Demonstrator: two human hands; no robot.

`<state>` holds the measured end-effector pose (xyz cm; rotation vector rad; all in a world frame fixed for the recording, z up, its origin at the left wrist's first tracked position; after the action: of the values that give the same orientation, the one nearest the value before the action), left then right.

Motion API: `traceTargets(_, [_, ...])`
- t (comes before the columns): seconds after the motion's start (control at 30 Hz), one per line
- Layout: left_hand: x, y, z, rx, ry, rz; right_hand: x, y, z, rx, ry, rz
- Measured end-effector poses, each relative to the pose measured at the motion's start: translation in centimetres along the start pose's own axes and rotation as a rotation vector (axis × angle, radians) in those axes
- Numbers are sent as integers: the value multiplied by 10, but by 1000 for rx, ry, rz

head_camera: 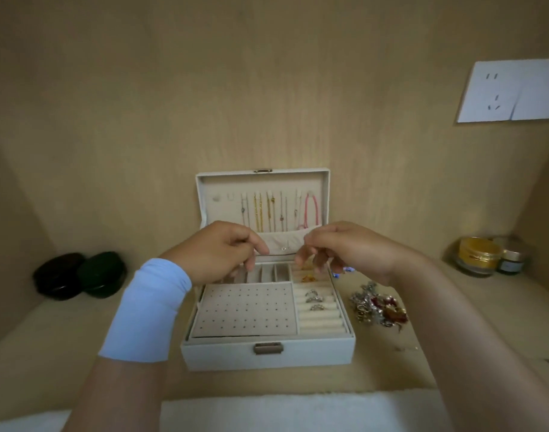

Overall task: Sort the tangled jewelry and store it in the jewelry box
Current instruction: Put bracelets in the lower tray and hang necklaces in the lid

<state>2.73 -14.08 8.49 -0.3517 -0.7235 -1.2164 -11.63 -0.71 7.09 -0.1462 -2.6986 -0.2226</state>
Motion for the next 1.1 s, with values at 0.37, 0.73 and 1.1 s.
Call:
traceTargets(0.37, [14, 7, -51, 284, -43, -129, -17, -31, -2, 84, -225, 44])
traceTargets(0.73, [8, 6, -63, 448, -126, -221, -17, -26, -9, 63, -124, 172])
traceTargets(1.1, [1, -3, 2, -117, 499, -88, -42, -29, -37, 215, -101, 38])
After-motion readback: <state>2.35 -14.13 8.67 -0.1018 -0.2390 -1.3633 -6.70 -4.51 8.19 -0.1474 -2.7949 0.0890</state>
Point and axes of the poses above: each hand's wrist, its own y-axis away from the middle knuckle, its own x-axis out of the back of the hand, z = x × y, the point moved 6 cm from there along -y, towards the middle knuckle, and after that the axes turned 13 degrees about -z, right-handed, at the moved point
